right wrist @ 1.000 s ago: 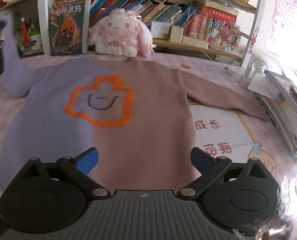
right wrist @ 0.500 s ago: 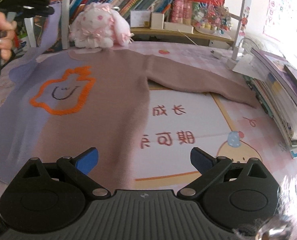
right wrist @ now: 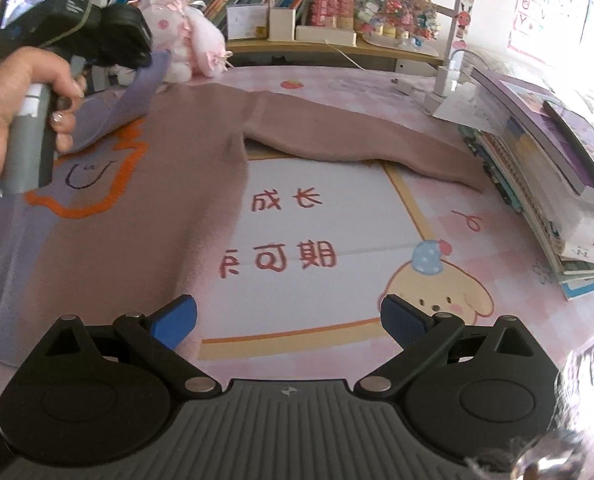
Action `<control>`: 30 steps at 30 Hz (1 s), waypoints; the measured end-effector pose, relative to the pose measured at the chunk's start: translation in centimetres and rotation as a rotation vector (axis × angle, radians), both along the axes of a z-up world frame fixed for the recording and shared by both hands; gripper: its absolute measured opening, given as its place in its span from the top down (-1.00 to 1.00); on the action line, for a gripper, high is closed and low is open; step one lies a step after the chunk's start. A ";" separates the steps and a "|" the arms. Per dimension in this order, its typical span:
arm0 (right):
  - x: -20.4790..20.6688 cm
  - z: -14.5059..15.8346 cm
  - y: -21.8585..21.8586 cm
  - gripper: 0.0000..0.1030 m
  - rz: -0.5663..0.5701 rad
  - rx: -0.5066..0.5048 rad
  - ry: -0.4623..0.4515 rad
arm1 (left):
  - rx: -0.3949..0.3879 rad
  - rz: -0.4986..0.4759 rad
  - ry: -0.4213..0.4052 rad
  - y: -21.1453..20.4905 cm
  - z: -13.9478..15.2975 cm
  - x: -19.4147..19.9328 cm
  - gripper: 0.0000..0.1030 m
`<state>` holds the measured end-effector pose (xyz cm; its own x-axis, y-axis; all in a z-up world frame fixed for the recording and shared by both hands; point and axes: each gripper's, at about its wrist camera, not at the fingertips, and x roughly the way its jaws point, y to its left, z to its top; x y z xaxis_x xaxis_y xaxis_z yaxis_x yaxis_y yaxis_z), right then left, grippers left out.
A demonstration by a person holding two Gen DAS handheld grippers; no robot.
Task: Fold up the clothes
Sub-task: 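Lift the lavender sleeve with the left gripper and fold it across the sweater body, then grasp the lavender side edge with the left gripper and fold it inward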
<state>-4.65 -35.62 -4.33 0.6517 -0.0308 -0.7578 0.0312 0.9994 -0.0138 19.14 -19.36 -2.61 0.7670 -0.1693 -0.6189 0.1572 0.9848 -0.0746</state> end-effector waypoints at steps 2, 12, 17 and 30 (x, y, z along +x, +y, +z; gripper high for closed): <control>-0.1 -0.1 -0.3 -0.93 -0.010 -0.002 0.005 | -0.005 -0.049 0.069 -0.8 -0.5 -0.2 0.08; 1.1 -0.4 1.0 -0.93 0.063 0.044 0.013 | 0.060 -0.089 -0.014 5.1 1.2 -10.0 -0.20; 1.9 -0.8 2.7 -0.92 0.096 0.076 0.030 | 0.179 0.087 0.035 11.8 0.4 -15.7 -0.20; 1.0 -1.5 6.1 -0.45 0.010 0.087 0.097 | 0.079 0.320 0.192 23.1 -2.8 -20.8 -0.20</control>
<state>-3.62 -29.49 -5.88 0.5754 0.0440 -0.8167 0.0242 0.9972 0.0707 -1.69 3.77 -5.40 0.6418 0.1139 -0.7583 -0.1686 0.9857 0.0054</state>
